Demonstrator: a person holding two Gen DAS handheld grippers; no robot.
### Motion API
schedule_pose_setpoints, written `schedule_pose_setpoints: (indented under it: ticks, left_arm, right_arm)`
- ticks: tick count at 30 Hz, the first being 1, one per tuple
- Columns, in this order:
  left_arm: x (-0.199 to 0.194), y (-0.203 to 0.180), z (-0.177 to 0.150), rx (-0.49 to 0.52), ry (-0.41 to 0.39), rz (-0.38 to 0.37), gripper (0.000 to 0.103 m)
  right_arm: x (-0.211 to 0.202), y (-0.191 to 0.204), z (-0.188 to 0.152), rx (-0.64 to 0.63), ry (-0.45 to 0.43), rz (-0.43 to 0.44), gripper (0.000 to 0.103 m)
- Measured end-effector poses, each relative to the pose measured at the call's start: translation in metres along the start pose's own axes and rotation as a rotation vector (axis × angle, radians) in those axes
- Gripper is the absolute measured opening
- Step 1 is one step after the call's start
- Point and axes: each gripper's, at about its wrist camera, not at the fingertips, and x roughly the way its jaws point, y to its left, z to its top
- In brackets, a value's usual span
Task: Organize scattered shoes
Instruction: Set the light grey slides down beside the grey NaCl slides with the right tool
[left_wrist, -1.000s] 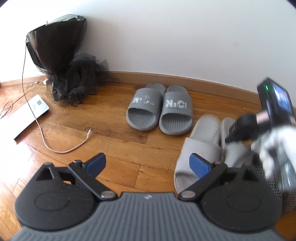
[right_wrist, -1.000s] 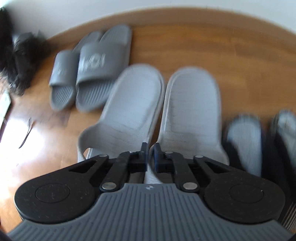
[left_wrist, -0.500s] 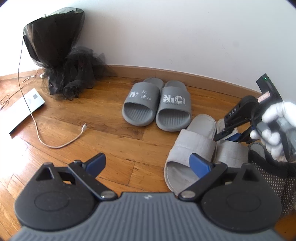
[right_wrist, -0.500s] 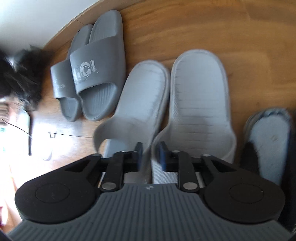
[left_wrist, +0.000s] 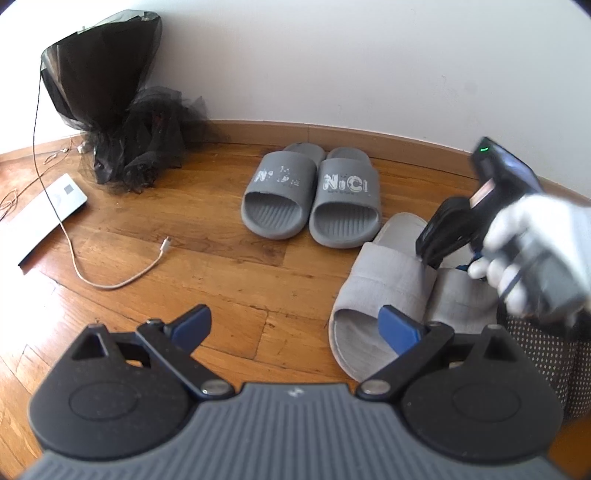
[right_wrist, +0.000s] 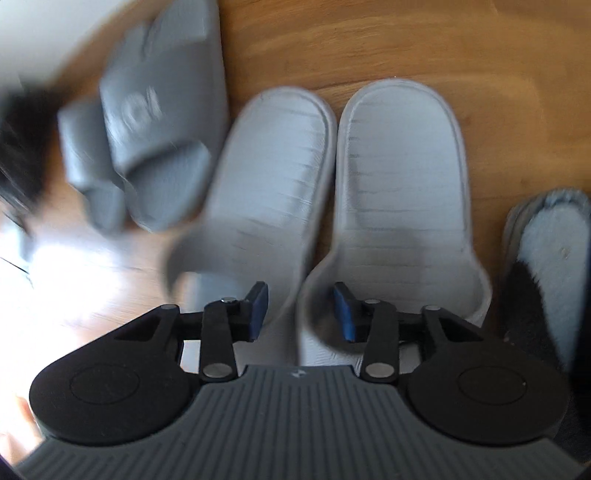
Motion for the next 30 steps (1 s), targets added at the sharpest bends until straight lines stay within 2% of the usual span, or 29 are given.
schedule_pose_setpoints:
  ticks: [2, 6, 8, 12, 16, 22, 25, 27, 30]
  left_arm:
    - [-0.001, 0.0, -0.001, -0.004, 0.001, -0.003, 0.098]
    - [-0.001, 0.002, -0.004, -0.013, 0.004, -0.007, 0.098]
    - [0.001, 0.002, -0.004, -0.021, 0.011, 0.001, 0.098]
    - [-0.001, 0.002, -0.002, -0.018, 0.01, 0.006, 0.098]
    - [-0.004, 0.0, -0.001, -0.013, 0.006, 0.006, 0.098]
    - [-0.012, -0.009, 0.001, 0.0, -0.011, -0.011, 0.098]
    - [-0.015, -0.015, 0.001, 0.009, -0.016, -0.025, 0.098]
    - [-0.016, -0.018, 0.0, 0.015, -0.016, -0.033, 0.098]
    - [-0.016, -0.022, -0.003, 0.02, -0.011, -0.045, 0.098]
  right_arm:
    - [-0.001, 0.009, -0.005, -0.042, -0.014, -0.026, 0.02]
    - [-0.012, -0.003, -0.013, -0.04, -0.045, 0.018, 0.017]
    - [-0.029, -0.011, -0.011, -0.071, -0.116, 0.033, 0.016]
    - [-0.046, -0.026, 0.018, -0.06, -0.166, 0.048, 0.014]
    - [-0.047, -0.037, 0.067, -0.021, -0.202, 0.015, 0.013]
    - [-0.025, -0.034, 0.128, -0.04, -0.181, -0.02, 0.011]
    - [-0.019, -0.03, 0.145, -0.06, -0.2, -0.021, 0.005]
    - [-0.02, -0.032, 0.151, -0.063, -0.211, -0.016, 0.004]
    - [-0.013, -0.036, 0.159, -0.063, -0.179, -0.013, 0.004]
